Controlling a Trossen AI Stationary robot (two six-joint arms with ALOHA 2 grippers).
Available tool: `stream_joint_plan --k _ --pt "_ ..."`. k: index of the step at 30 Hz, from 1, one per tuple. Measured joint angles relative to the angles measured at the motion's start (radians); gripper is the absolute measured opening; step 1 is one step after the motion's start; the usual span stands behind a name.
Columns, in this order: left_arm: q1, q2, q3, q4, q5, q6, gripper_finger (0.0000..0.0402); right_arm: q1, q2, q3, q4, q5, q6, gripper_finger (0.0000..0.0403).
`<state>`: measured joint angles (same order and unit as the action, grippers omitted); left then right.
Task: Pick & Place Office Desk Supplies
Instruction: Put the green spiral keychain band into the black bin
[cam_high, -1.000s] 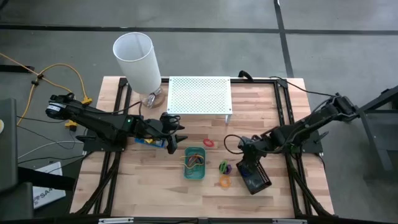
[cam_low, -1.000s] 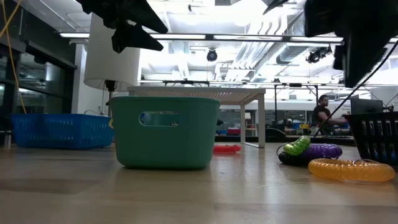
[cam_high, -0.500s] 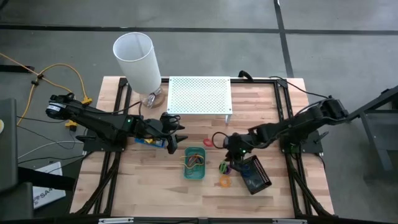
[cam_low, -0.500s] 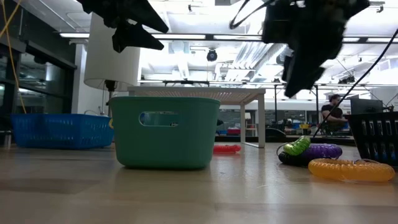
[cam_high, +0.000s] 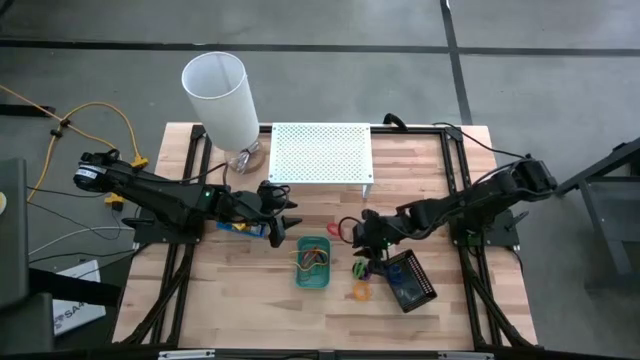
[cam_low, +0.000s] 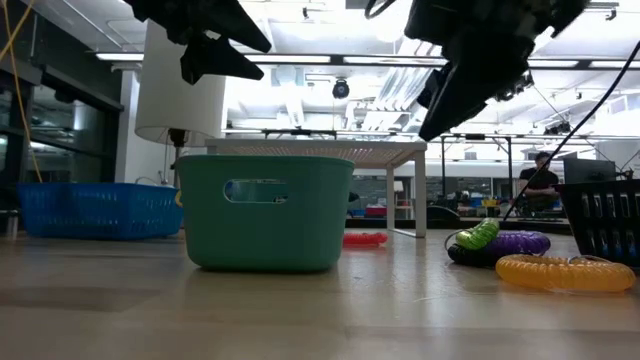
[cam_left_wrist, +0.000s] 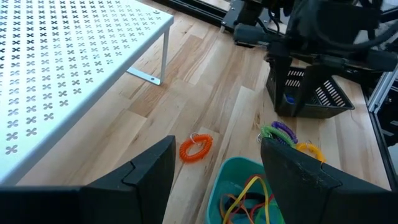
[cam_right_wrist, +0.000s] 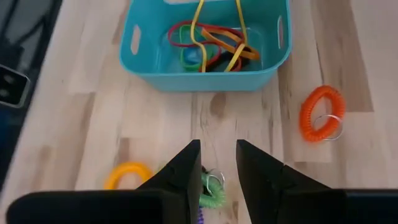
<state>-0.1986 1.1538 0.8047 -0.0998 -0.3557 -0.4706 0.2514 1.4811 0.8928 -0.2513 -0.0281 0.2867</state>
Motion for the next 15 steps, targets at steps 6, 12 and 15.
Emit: stream_joint_plan --k 6,12,15 --pt "0.000 0.000 0.000 0.000 0.000 0.000 0.0230 0.050 0.039 -0.001 -0.015 0.079 -0.071 0.0089" --pt "0.000 0.000 0.000 0.004 0.000 0.000 0.0230 0.084 0.123 -0.002 0.003 0.079 -0.165 0.0089" --pt "0.000 0.000 0.000 0.004 0.000 0.000 0.0230 0.099 0.145 -0.001 0.025 0.078 -0.223 0.0089"
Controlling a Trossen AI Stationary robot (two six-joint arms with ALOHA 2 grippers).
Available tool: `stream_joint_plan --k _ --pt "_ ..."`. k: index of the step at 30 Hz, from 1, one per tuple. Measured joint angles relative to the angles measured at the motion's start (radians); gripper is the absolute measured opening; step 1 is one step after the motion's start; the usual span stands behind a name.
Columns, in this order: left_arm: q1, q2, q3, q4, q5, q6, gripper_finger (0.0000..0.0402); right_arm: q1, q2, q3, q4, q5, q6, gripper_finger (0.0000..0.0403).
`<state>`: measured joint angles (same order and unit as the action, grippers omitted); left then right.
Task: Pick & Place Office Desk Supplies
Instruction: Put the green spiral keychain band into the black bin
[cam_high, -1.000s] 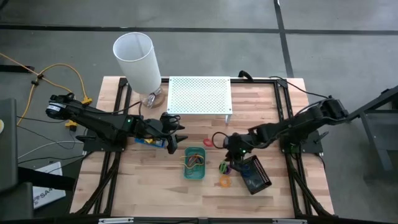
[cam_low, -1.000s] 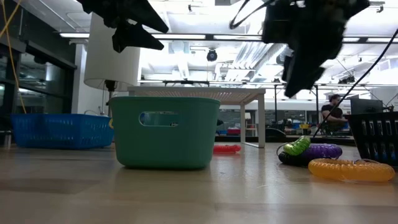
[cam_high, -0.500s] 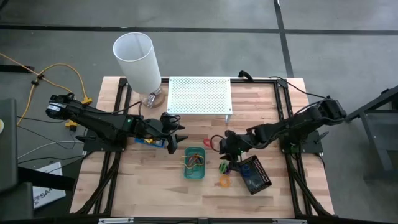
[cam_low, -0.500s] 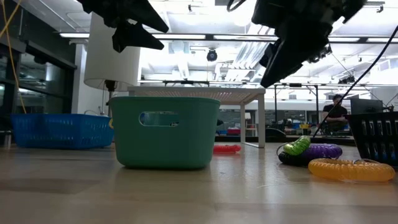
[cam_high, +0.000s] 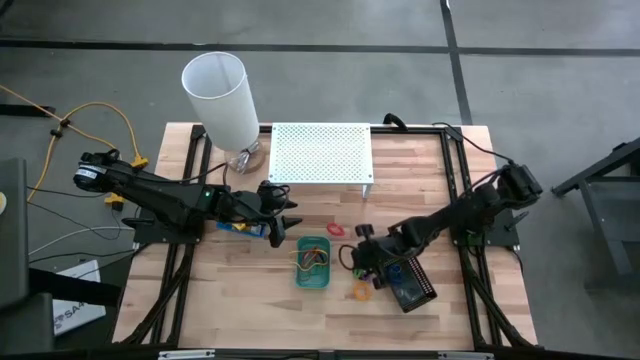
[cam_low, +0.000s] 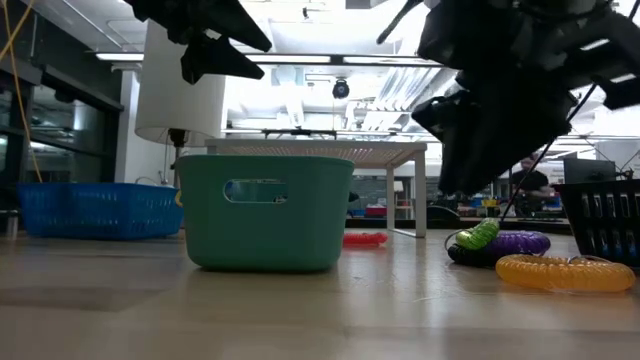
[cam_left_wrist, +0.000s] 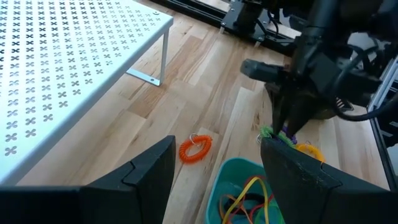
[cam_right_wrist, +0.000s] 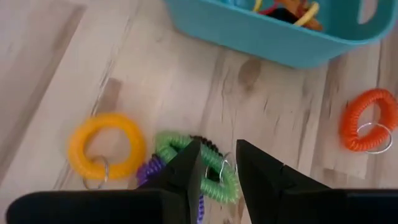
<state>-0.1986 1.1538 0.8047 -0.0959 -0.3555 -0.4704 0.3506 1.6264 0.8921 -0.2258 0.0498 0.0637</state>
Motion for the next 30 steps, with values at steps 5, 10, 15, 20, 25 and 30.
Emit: stream_joint_plan --k 5,10,15,20,25,30 --pt "0.000 0.000 0.000 0.001 0.000 0.000 0.0230 0.020 0.000 0.000 0.032 0.005 -0.071 0.0089" --pt "0.000 0.000 0.000 0.002 0.000 0.000 0.0230 0.050 0.000 0.000 0.036 0.041 -0.143 0.0089" --pt "0.000 0.000 0.000 0.002 0.000 0.000 0.0230 0.082 0.000 0.000 0.036 0.091 -0.186 0.0089" --pt "0.000 0.000 0.000 0.002 0.000 0.000 0.0230 0.119 0.000 0.000 0.036 0.145 -0.211 0.0089" --pt "0.000 0.000 0.000 0.002 0.000 0.000 0.0230 0.128 0.000 0.000 0.032 0.160 -0.203 0.0089" --pt "0.000 0.000 0.000 0.002 0.000 0.000 0.0230 0.127 0.000 0.013 -0.010 0.163 -0.201 0.0089"
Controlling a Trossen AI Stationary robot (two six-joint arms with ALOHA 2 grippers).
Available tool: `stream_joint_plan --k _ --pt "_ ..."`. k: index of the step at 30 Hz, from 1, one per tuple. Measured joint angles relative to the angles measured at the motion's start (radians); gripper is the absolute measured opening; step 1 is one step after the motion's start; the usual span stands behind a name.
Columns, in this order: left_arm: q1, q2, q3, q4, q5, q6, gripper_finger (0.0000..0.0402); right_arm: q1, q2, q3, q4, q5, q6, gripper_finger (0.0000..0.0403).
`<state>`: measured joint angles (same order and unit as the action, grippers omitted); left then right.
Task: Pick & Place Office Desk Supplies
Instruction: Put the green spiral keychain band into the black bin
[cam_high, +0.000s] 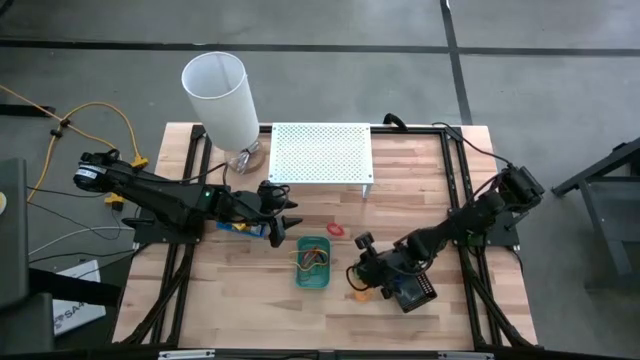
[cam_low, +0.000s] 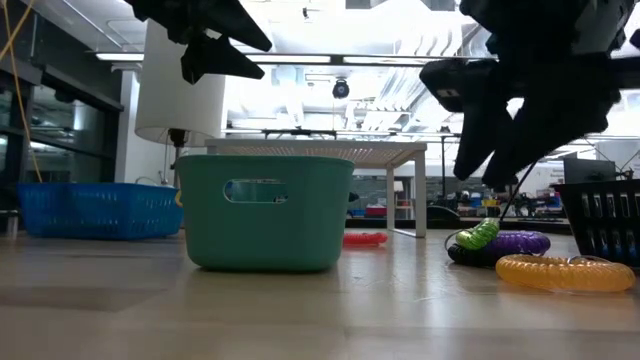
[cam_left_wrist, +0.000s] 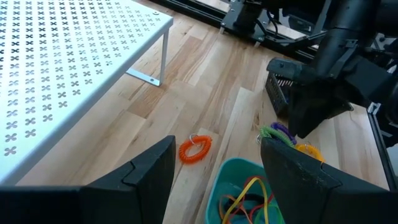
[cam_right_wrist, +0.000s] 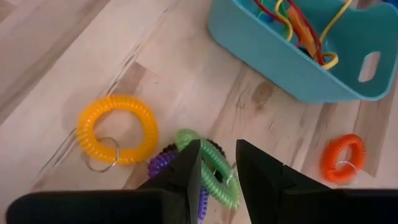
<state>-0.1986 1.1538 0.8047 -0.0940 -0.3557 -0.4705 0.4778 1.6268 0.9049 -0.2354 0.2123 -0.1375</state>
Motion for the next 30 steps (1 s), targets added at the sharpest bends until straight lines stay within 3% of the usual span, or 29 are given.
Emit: stream_joint_plan --k 12,17,30 --pt "0.000 0.000 0.000 0.006 0.000 0.000 0.0230 0.007 0.126 0.238 -0.315 0.016 -0.006 0.0089" --pt "0.000 0.000 0.000 0.022 0.000 0.000 0.0230 0.020 0.194 0.313 -0.367 0.017 -0.062 0.0089" --pt "0.000 0.000 0.000 0.032 0.000 0.000 0.0230 0.018 0.200 0.320 -0.405 0.022 -0.068 0.0089"
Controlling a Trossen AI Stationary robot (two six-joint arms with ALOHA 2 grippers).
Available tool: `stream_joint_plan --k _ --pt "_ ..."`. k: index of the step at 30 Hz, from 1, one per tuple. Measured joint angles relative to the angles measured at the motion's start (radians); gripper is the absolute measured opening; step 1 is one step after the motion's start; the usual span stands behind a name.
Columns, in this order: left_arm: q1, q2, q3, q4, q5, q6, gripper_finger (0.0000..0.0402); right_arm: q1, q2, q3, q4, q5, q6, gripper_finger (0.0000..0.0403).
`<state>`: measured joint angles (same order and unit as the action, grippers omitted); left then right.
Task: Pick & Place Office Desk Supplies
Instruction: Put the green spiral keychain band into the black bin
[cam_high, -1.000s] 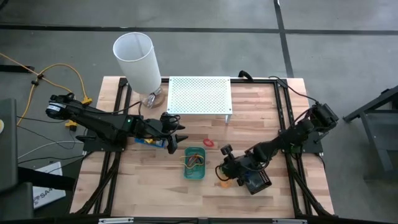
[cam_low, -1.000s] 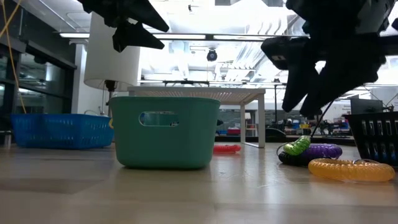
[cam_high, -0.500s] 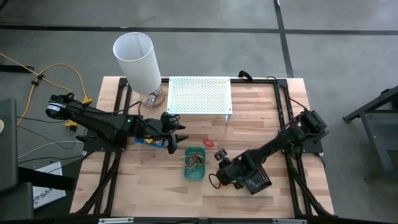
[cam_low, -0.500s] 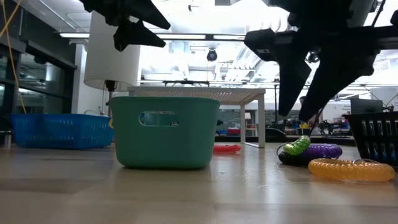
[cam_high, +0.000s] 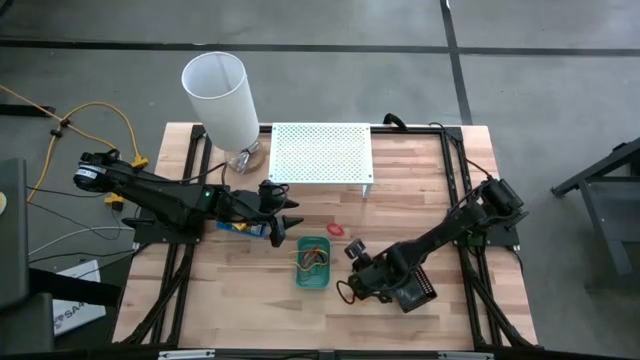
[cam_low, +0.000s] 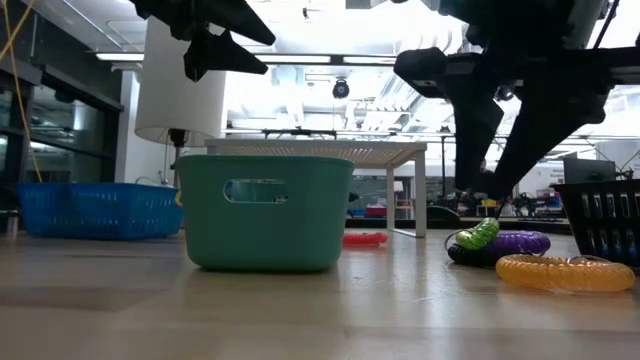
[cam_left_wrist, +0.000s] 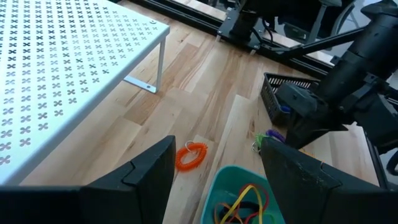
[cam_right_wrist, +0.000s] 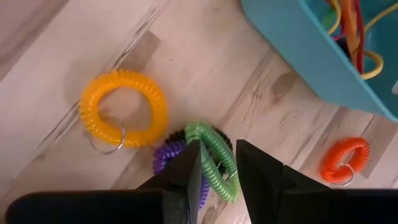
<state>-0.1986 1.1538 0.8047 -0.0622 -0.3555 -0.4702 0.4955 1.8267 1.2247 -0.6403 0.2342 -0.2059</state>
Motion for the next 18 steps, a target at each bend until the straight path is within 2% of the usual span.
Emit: stream_joint_plan --k 18 --pt "0.000 0.000 0.000 0.006 0.000 0.000 0.0230 -0.001 0.013 0.000 -0.031 -0.006 -0.009 0.0089"
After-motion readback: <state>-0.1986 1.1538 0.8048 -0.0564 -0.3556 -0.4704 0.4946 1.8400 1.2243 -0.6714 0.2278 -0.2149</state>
